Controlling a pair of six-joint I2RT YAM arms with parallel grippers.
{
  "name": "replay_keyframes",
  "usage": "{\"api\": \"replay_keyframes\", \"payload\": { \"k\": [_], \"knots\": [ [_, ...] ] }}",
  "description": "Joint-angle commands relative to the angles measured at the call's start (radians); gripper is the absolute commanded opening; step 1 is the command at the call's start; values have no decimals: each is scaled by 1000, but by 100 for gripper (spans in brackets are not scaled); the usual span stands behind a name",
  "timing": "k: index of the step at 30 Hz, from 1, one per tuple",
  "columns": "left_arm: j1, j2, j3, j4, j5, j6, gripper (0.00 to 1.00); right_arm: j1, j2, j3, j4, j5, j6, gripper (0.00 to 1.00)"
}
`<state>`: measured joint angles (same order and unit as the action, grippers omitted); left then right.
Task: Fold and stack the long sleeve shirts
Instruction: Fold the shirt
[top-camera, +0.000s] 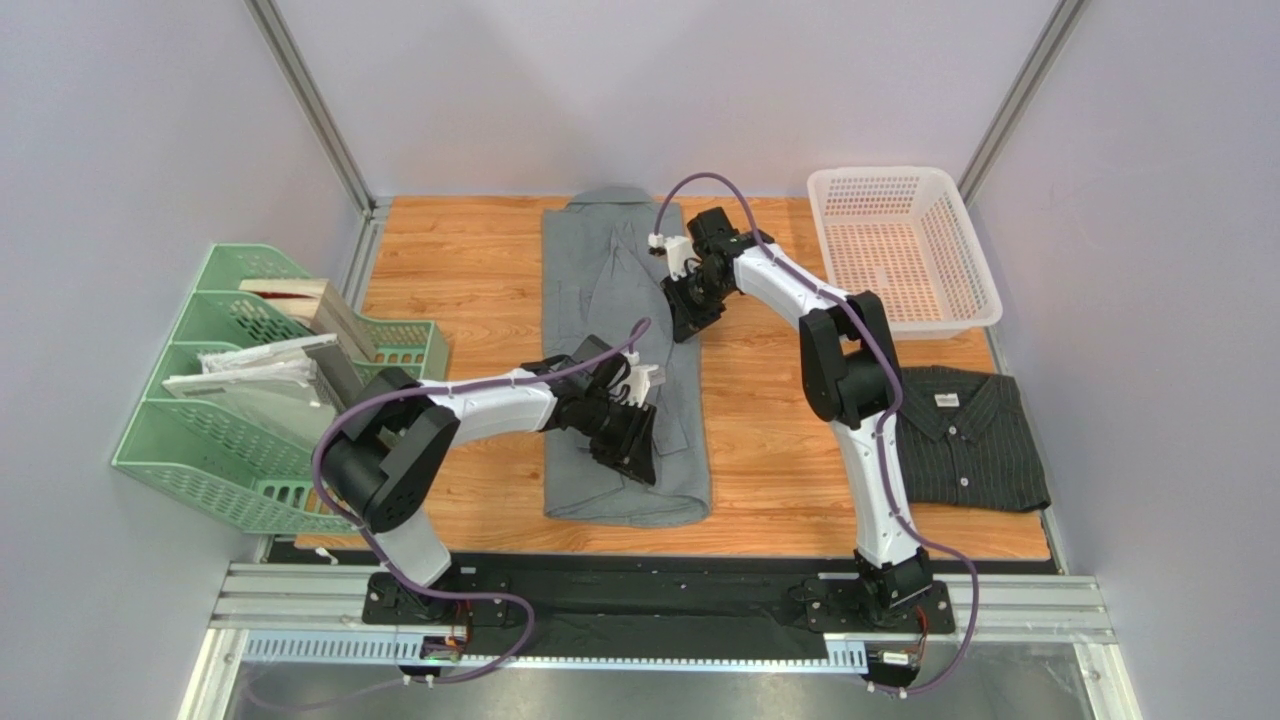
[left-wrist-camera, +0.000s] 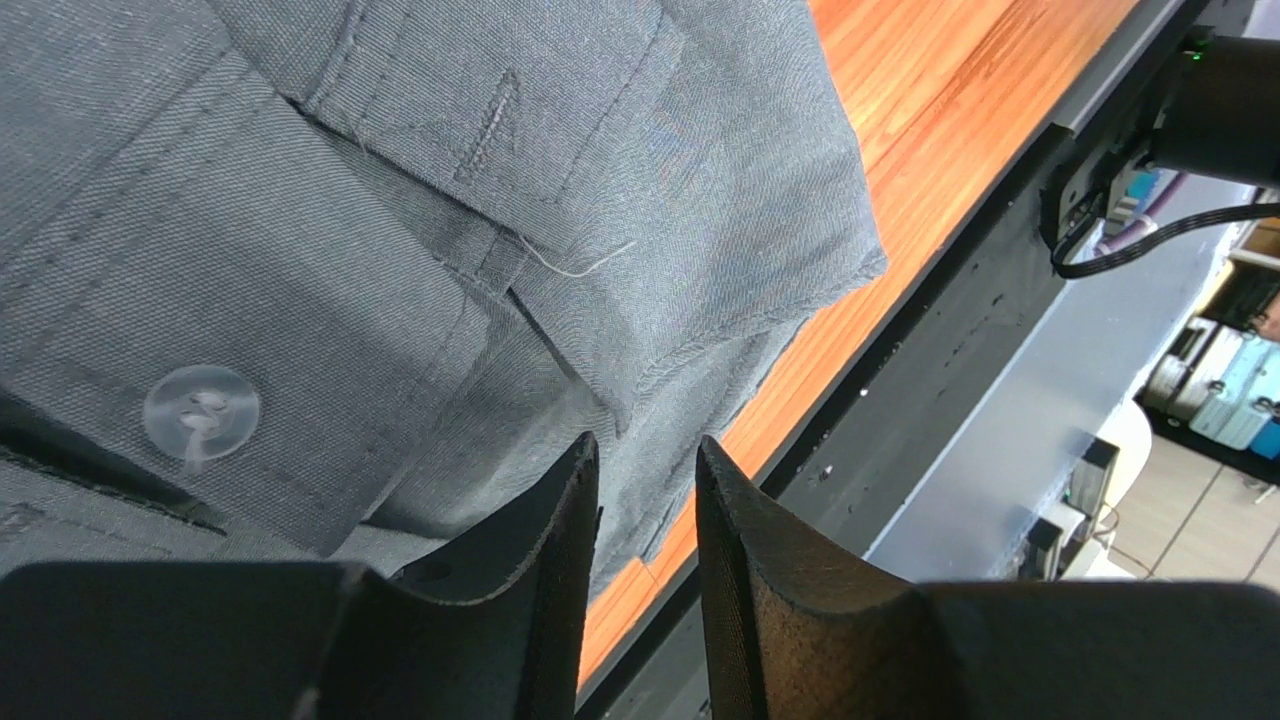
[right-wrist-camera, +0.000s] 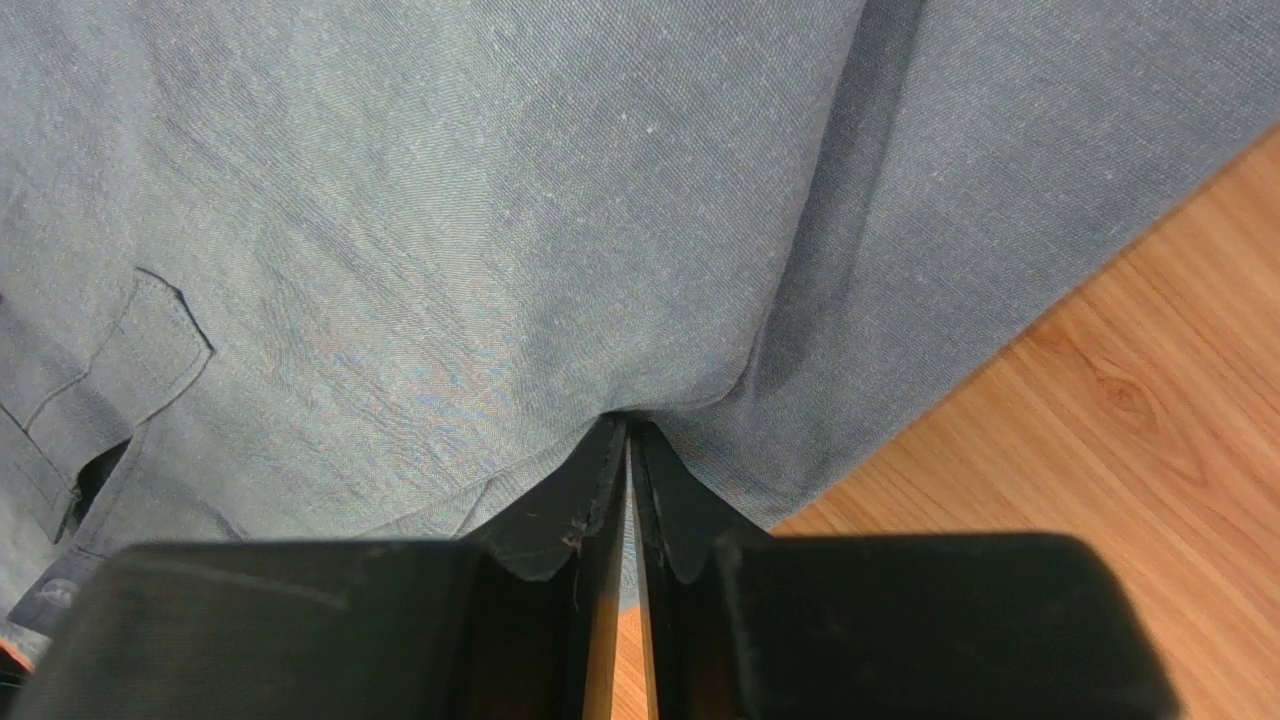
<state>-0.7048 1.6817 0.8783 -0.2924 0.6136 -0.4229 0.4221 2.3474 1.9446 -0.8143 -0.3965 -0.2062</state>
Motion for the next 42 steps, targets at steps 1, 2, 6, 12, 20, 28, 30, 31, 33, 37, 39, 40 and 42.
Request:
{"api": "replay_keyframes", "payload": {
  "k": [1, 2, 6, 12, 20, 28, 30, 31, 33, 37, 39, 40, 42],
  "knots": [
    [-30, 22, 51, 16, -34, -16, 37, 1, 10, -12, 33, 28, -1, 13],
    [-32, 29, 56, 15, -35, -17, 38, 1, 12, -13, 35, 31, -2, 13],
    [-33, 62, 83, -8, -40, -20, 38, 3, 13, -22, 30, 35, -7, 13],
    [-39, 67, 99, -37, -57, -16, 29, 1, 18, -27, 32, 39, -24, 13],
    [-41, 27, 110, -141, -84, -20, 0, 3, 43, -1, 24, 59, -18, 12],
    [-41, -28, 111, -228, -155, -24, 0, 1, 61, 33, 3, 74, -21, 11],
    [-39, -39, 105, -222, -164, -31, 0, 1, 62, 37, 0, 74, -21, 11],
    [-39, -43, 99, -202, -140, -34, 0, 1, 62, 37, 0, 74, -22, 11],
    [-44, -48, 85, -151, -100, -42, 8, 1, 64, 40, -5, 71, -22, 11],
    [-47, -11, 90, -120, -71, -37, 33, 3, 64, 40, -8, 68, -22, 11],
    [-51, 9, 102, -113, -75, -33, 41, 3, 64, 40, -8, 70, -22, 11],
    [-56, 15, 106, -110, -84, -34, 42, 1, 62, 39, -8, 70, -22, 11],
    [-61, 39, 119, -114, -94, -37, 42, 3, 61, 37, -6, 68, -22, 11]
  ]
}}
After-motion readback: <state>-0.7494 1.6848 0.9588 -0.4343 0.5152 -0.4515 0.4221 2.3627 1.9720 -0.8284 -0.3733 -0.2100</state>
